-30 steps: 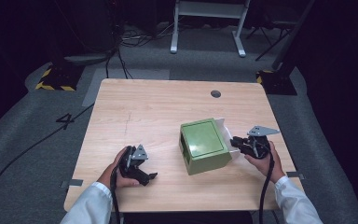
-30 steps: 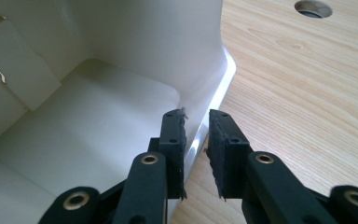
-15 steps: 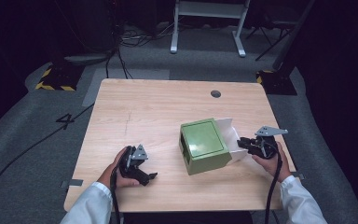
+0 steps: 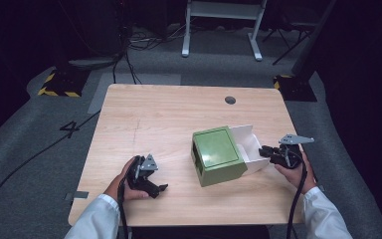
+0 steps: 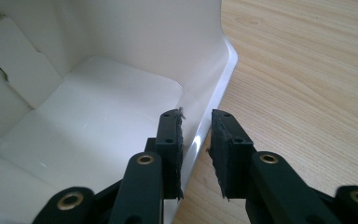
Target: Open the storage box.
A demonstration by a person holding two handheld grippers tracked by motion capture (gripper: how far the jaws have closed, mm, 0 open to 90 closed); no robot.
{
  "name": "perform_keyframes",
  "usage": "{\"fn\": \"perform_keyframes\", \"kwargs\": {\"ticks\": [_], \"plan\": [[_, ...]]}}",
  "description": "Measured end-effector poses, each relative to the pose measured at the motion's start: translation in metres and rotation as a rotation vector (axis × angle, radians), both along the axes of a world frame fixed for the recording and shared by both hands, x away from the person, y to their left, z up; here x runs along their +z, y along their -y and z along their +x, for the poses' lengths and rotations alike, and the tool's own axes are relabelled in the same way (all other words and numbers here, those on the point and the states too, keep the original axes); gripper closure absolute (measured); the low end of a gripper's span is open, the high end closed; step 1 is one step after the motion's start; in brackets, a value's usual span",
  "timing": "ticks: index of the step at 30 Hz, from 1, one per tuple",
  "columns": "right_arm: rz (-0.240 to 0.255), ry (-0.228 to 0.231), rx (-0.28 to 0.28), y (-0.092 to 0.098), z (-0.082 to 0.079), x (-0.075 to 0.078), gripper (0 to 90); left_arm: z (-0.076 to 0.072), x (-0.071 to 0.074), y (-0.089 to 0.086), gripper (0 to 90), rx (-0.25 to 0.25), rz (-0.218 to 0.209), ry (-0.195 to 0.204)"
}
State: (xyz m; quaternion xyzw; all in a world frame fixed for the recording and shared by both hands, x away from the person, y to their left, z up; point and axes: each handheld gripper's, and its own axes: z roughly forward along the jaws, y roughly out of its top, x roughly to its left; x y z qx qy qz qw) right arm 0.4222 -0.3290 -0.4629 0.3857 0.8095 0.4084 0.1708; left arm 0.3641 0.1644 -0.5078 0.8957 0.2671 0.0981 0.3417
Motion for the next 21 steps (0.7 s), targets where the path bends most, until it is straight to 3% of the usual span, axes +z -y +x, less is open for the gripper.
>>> {"fn": "perform_keyframes", "kwargs": {"ticks": [21], "plan": [[0.017,-0.008,-0.009,0.0071,0.0055,-0.0010,73.7,0.0000,0.0000,0.0000,0.5,0.000,0.000,0.000]]}}
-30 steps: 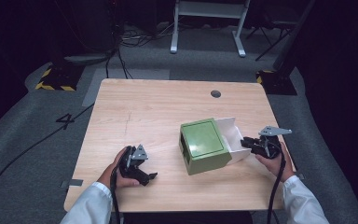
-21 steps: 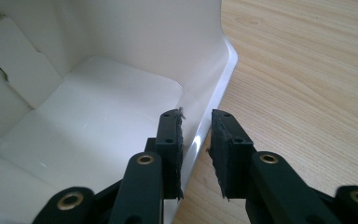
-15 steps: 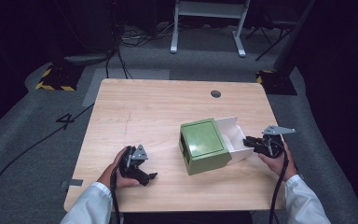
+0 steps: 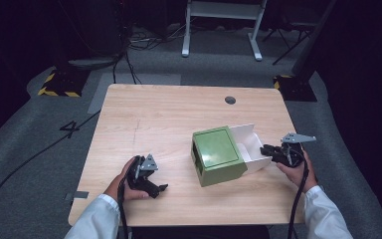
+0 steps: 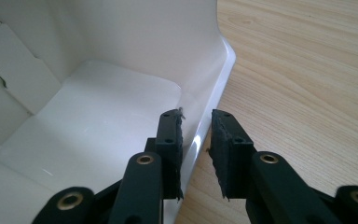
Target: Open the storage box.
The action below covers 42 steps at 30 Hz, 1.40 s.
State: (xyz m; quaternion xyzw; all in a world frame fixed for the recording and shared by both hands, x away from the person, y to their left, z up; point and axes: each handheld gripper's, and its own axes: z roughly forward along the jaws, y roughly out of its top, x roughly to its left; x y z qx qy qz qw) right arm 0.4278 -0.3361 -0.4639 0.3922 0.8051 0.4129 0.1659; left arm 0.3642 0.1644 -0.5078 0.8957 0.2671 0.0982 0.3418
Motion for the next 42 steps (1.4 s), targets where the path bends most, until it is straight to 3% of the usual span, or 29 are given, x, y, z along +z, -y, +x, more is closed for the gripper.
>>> {"fn": "perform_keyframes", "kwargs": {"ticks": [6,14,42], "plan": [[0.001,-0.006,-0.007,0.002,0.000,-0.001,72.3,0.000,0.000,0.000,0.5,0.000,0.000,0.000],[-0.007,0.014,-0.013,0.004,0.000,0.000,64.0,0.000,0.000,0.000,0.5,0.001,0.001,-0.001],[-0.015,0.081,-0.041,0.014,-0.012,0.023,36.2,0.000,0.000,0.000,0.5,0.001,0.001,-0.001]]}}
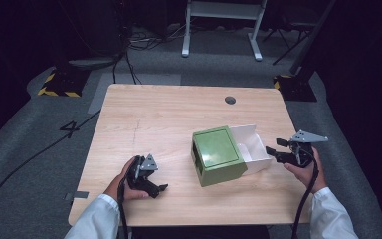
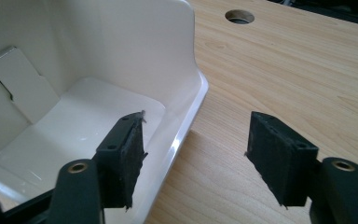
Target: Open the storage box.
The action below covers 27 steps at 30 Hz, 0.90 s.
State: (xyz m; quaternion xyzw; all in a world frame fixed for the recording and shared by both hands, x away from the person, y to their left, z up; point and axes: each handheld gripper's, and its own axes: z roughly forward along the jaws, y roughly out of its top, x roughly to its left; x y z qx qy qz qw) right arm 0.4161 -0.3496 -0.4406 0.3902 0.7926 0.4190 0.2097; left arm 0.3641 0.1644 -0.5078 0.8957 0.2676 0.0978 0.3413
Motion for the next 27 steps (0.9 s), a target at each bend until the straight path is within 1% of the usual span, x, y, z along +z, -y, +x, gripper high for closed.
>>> {"fn": "perform_keyframes", "kwargs": {"ticks": [6,11,13,16,19,21,27], "plan": [[-0.009,0.011,-0.007,0.002,-0.005,0.003,30.7,0.000,0.000,0.000,0.5,-0.001,-0.001,0.002],[-0.013,0.019,-0.019,0.008,-0.013,0.005,26.3,0.000,0.000,0.000,0.5,-0.001,-0.001,0.002],[-0.014,0.020,-0.015,0.010,-0.016,0.006,25.0,0.000,0.000,0.000,0.5,-0.001,0.000,0.002],[-0.026,0.018,-0.006,0.011,-0.021,0.006,23.8,0.000,0.000,0.000,0.5,0.000,-0.001,0.002],[-0.050,0.013,0.007,0.010,-0.026,0.005,22.9,0.000,0.000,0.000,0.5,0.000,0.000,0.001],[-0.052,0.012,0.016,0.010,-0.029,0.005,22.9,0.000,0.000,0.000,0.5,-0.001,0.000,0.002],[-0.078,0.014,0.017,0.010,-0.035,0.005,23.1,0.000,0.000,0.000,0.5,-0.001,-0.001,0.001]]}}
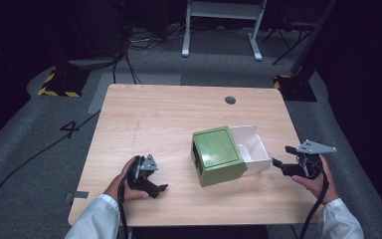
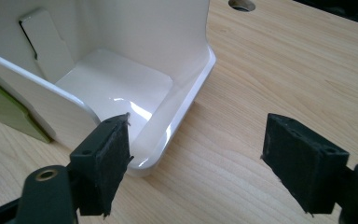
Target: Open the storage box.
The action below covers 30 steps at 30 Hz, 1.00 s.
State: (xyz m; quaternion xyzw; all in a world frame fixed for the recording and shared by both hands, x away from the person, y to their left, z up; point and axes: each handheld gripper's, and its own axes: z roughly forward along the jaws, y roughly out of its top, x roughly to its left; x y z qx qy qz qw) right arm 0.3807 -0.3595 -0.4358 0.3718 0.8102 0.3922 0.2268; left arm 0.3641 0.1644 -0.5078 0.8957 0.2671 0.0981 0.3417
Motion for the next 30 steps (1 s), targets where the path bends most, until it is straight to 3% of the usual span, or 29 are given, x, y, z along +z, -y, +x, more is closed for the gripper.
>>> {"fn": "perform_keyframes", "kwargs": {"ticks": [19,30], "plan": [[-0.028,-0.022,0.025,0.006,-0.014,-0.015,21.6,0.000,0.000,0.000,0.5,0.002,0.000,0.000],[-0.066,-0.060,0.056,0.005,-0.021,-0.036,21.6,0.000,0.000,0.000,0.5,0.001,0.000,0.000]]}}
